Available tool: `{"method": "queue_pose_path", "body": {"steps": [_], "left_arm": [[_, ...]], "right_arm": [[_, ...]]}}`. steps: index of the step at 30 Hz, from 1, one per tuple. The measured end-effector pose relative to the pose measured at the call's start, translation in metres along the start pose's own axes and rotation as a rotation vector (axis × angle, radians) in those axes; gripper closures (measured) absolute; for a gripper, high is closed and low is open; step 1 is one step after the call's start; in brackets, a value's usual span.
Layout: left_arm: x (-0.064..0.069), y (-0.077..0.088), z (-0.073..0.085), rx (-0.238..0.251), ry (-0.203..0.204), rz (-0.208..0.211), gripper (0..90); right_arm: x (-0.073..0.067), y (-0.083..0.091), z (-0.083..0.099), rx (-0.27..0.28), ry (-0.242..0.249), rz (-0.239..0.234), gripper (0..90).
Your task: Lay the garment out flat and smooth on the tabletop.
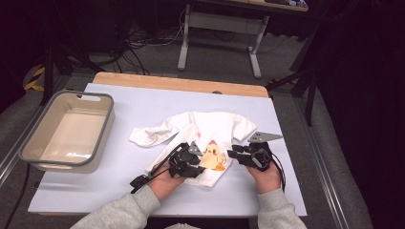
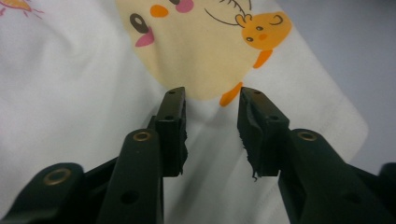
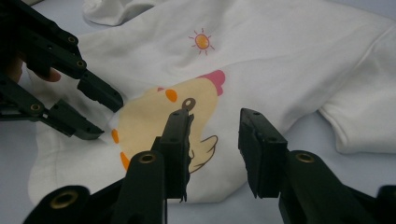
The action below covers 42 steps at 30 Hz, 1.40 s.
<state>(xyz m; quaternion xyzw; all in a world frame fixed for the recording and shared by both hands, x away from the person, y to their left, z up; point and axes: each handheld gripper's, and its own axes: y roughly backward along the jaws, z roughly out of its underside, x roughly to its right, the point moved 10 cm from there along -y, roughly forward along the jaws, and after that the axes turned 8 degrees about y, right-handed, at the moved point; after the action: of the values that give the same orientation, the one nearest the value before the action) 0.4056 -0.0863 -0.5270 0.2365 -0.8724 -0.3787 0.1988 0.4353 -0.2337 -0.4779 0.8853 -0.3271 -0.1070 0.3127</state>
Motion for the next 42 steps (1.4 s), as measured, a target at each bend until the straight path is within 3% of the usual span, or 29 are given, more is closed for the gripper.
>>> {"method": "queue_pose_path", "body": {"steps": [2, 7, 12, 21, 26, 28, 31, 37, 42], "left_arm": [[-0.002, -0.001, 0.0, -0.004, -0.032, -0.038, 75.2], [-0.002, -0.003, -0.002, -0.001, -0.051, -0.061, 86.9], [-0.001, -0.002, -0.002, -0.013, -0.064, -0.079, 89.7], [-0.022, 0.032, -0.024, 0.124, -0.005, -0.108, 89.8], [-0.047, 0.042, -0.025, 0.156, 0.057, -0.139, 89.7], [-0.052, 0.045, -0.026, 0.178, 0.09, -0.131, 89.7], [-0.06, 0.051, -0.028, 0.201, 0.107, -0.145, 89.7], [-0.077, 0.048, -0.023, 0.179, 0.11, -0.218, 89.4], [-0.089, 0.04, -0.015, 0.133, 0.129, -0.235, 89.0]], "right_arm": [[0.0, 0.002, 0.003, 0.0, -0.008, 0.003, 62.5], [0.001, 0.007, 0.008, -0.003, -0.014, 0.017, 62.5], [0.004, 0.013, 0.012, -0.001, -0.027, 0.025, 62.9], [0.005, 0.012, 0.017, -0.008, -0.036, 0.023, 63.7], [-0.003, 0.007, 0.017, -0.023, -0.029, -0.003, 63.7], [-0.008, 0.003, 0.017, -0.033, -0.023, -0.017, 63.6], [-0.016, -0.002, 0.018, -0.049, -0.012, -0.045, 63.2], [-0.032, -0.017, 0.02, -0.083, 0.012, -0.087, 62.5], [-0.046, -0.024, 0.012, -0.065, 0.035, -0.123, 63.6]]}}
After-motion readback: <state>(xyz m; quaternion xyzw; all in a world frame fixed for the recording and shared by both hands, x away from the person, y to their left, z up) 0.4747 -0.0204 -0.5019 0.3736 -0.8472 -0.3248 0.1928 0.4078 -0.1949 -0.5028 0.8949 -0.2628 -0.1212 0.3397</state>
